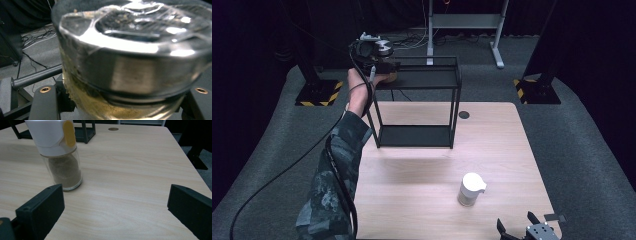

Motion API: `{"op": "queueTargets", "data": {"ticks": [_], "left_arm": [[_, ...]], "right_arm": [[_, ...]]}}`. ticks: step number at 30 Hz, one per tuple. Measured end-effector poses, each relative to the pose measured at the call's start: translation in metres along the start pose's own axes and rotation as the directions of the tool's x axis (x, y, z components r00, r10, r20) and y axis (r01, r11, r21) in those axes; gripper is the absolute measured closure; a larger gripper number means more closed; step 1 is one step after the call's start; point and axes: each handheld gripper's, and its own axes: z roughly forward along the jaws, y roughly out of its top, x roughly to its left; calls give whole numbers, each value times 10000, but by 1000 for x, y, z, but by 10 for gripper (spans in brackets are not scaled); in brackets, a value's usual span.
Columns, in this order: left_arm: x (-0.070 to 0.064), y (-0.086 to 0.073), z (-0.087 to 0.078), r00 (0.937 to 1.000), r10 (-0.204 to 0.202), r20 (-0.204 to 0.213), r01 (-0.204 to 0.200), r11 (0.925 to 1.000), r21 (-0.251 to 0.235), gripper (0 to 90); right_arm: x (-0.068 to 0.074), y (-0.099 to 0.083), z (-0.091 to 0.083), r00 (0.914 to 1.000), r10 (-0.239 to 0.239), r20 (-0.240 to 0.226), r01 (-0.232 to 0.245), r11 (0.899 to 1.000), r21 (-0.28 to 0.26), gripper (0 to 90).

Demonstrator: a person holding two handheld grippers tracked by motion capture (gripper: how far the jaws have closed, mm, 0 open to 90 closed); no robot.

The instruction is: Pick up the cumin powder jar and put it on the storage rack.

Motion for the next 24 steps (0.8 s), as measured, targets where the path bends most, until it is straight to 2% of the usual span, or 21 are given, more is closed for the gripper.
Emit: {"op": "queueTargets", "data": {"ticks": [24], "left_arm": [[-1,2,1,9999,60,-99,-59,10000,58,308]], "right_arm": [[-1,-2,-1,10000,29,40,-28,9999,-110,0]]}}
